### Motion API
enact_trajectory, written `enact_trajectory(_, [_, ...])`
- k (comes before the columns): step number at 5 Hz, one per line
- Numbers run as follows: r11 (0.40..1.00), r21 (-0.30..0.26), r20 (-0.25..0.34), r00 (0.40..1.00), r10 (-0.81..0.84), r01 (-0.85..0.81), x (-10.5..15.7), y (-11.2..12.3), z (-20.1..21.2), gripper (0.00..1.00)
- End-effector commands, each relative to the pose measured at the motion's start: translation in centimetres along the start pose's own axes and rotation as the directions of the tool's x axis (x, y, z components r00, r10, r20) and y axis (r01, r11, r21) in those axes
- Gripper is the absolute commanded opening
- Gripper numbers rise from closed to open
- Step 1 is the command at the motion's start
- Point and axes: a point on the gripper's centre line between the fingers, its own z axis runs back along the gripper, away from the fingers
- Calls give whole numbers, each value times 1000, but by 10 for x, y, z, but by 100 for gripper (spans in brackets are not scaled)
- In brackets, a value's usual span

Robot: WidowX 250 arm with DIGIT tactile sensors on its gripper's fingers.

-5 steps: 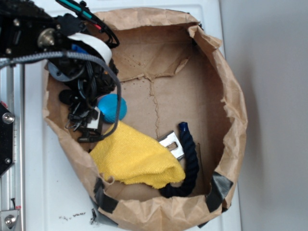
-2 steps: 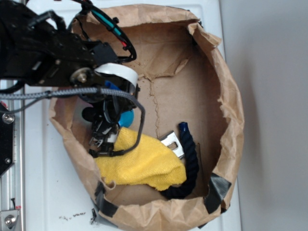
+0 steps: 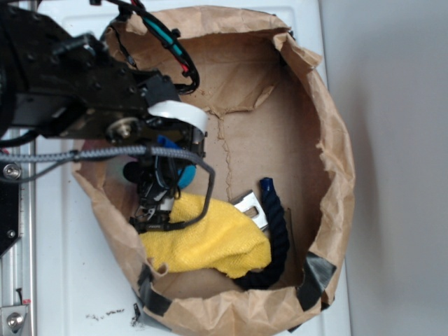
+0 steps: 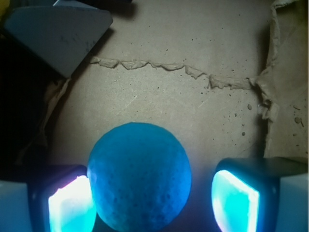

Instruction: Grab the blue ball.

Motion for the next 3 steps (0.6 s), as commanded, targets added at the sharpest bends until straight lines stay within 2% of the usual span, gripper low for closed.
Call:
enact_trajectory(1, [1000, 23, -2, 1000, 11, -11, 20, -2, -5, 0])
enact_trajectory(3, [999, 39, -28, 999, 28, -27, 22, 2, -4, 0])
